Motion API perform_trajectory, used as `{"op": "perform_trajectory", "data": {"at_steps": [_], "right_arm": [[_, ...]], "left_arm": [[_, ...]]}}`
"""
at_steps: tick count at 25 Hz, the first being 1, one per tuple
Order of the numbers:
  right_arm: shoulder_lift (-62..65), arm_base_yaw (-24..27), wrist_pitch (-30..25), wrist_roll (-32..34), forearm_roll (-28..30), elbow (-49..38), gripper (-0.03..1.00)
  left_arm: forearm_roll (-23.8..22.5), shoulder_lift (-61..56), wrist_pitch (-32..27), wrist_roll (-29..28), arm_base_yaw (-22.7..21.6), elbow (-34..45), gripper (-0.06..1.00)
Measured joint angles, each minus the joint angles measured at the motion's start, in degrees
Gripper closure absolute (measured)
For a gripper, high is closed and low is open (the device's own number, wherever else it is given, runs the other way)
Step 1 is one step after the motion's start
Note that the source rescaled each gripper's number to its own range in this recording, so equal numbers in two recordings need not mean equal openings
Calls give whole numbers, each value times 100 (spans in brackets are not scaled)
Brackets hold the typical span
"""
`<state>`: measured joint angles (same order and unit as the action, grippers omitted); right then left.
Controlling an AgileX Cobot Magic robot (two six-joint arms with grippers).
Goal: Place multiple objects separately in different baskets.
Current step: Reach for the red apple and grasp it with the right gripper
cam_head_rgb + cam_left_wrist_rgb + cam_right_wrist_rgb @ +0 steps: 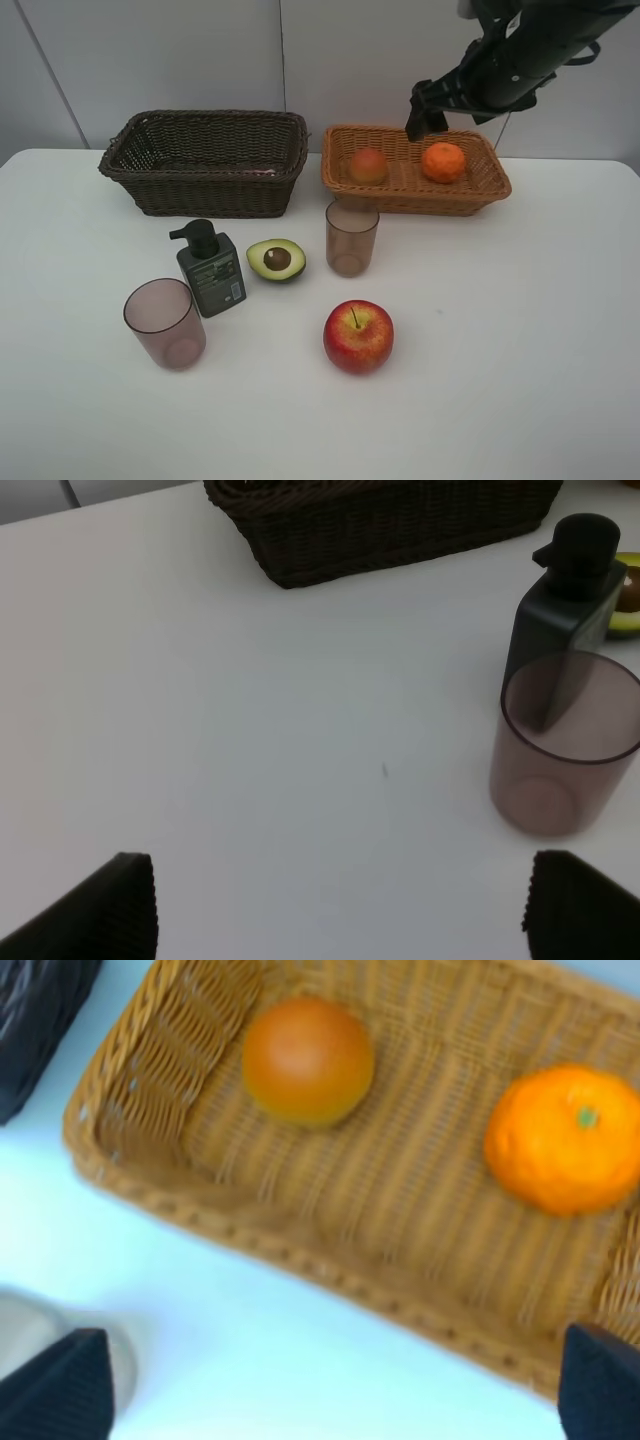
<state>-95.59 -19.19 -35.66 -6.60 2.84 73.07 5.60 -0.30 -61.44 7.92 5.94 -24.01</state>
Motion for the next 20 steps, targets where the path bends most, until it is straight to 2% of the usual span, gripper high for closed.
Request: {"op": "perform_trajectory", "data": {"at_steps": [5, 9, 14, 20], "right_arm": [[638, -181, -244, 225, -61, -647, 7], [932, -650, -505, 411, -90, -1004, 7], [940, -1253, -534, 515, -320, -1231, 7], [812, -1745, -456, 795, -364, -1361, 7]], "left_arm": [[0, 0, 0, 0, 0, 0, -3], [0, 0, 0, 0, 0, 0, -3], [0, 0, 0, 0, 0, 0, -3], [0, 0, 0, 0, 0, 0, -3]]}}
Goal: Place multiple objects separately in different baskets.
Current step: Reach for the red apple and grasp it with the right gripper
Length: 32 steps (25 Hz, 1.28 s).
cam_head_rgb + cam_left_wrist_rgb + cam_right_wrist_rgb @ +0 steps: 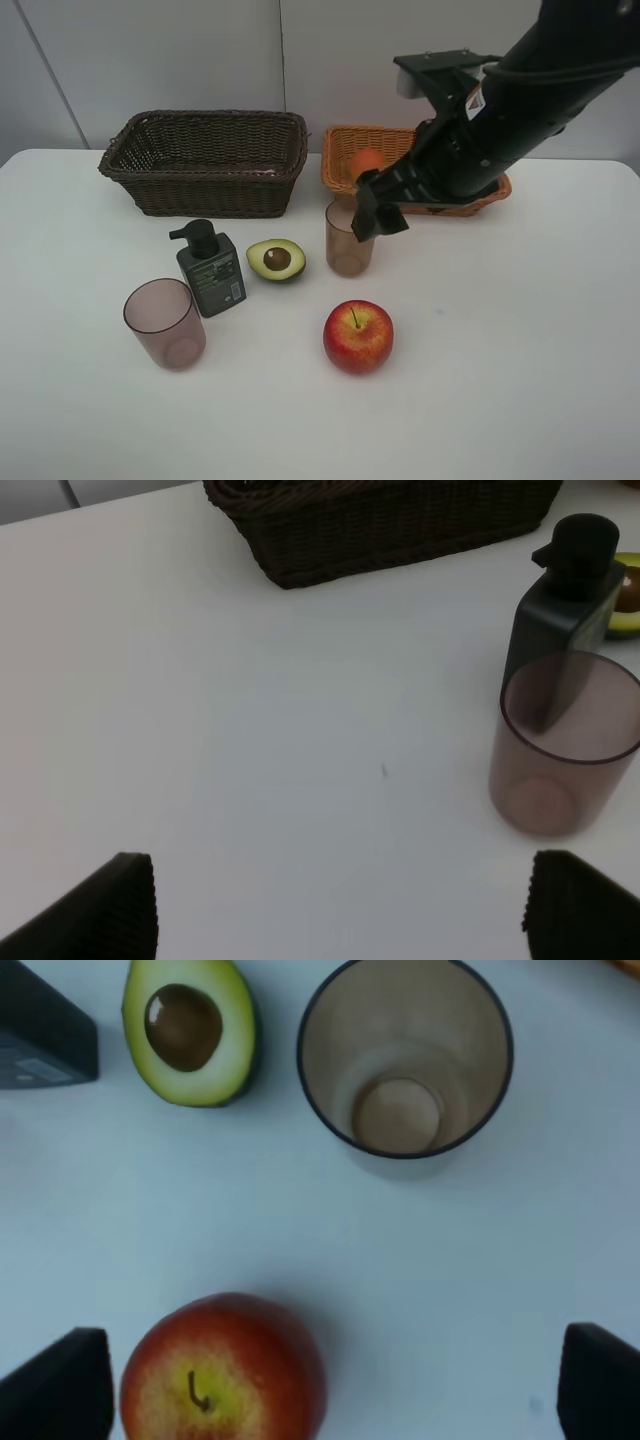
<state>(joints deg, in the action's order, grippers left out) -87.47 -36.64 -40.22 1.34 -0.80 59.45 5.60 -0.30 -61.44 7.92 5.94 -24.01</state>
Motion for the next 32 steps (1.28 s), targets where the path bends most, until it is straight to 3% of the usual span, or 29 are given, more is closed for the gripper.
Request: {"op": "perform_trajectory", "data": {"at_steps": [9, 32], "right_arm": [[-747, -348, 96, 56, -49, -32, 7], [-1606, -360, 282, 56, -580, -32, 7]], "left_arm": [[0, 0, 0, 0, 0, 0, -3], [0, 0, 0, 0, 0, 0, -3]]}}
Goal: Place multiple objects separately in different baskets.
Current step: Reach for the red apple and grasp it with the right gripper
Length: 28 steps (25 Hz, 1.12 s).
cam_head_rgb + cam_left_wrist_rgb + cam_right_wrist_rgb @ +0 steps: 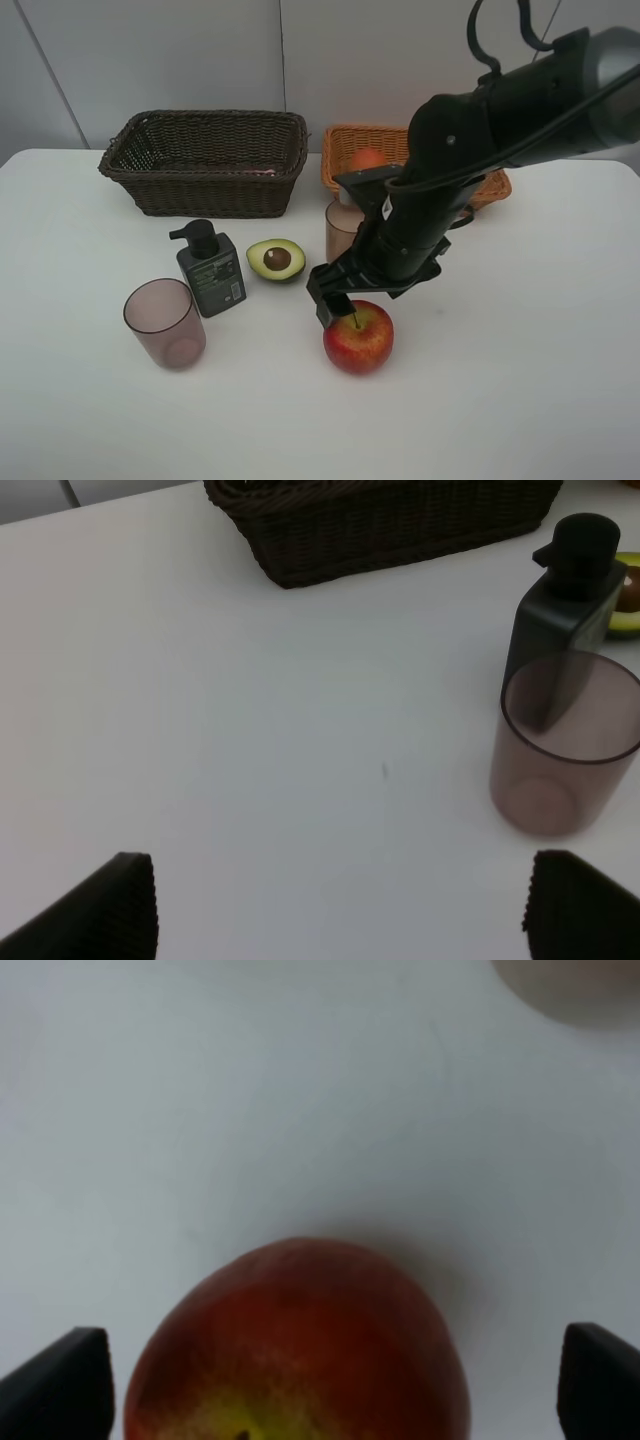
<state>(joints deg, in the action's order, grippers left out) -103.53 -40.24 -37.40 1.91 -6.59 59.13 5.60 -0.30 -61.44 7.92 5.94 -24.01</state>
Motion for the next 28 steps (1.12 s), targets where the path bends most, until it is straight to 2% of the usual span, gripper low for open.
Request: {"op": "perform_trajectory", "data": {"at_steps": [5, 28], "right_arm": [[0, 0, -12, 0, -181, 0, 7], [-432, -5, -87, 0, -323, 0, 7]], "left_arm": [[0, 0, 0, 0, 0, 0, -3], [0, 0, 0, 0, 0, 0, -3]]}}
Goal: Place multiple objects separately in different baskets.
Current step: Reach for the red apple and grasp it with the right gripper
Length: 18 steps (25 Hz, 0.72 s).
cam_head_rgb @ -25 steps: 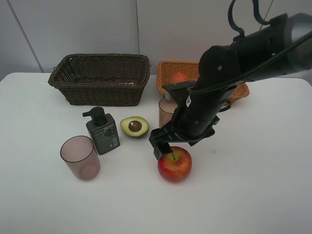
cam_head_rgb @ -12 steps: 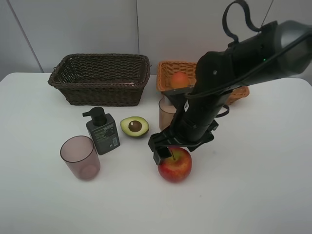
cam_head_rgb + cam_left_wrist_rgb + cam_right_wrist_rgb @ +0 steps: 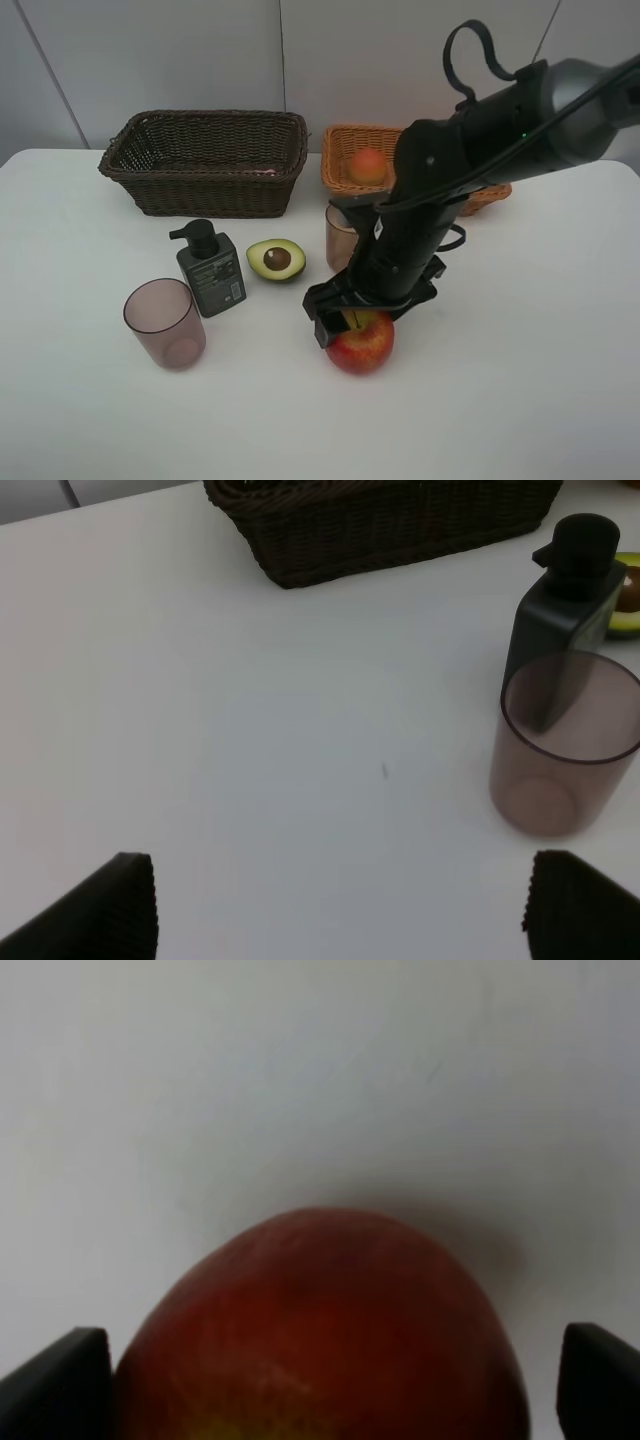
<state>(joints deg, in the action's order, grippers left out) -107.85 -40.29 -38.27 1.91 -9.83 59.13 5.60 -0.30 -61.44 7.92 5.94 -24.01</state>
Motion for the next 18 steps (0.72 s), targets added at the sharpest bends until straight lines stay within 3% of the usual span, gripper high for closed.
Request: {"op": "perform_trajectory", "data": {"at_steps": [11, 15, 18], "right_arm": [[-37, 0, -7, 0, -14, 0, 8], [-37, 0, -7, 0, -18, 0, 20], [-37, 0, -7, 0, -18, 0, 20]], "left_arm": [[0, 0, 0, 0, 0, 0, -3], [0, 0, 0, 0, 0, 0, -3], [0, 0, 0, 0, 0, 0, -3]]}}
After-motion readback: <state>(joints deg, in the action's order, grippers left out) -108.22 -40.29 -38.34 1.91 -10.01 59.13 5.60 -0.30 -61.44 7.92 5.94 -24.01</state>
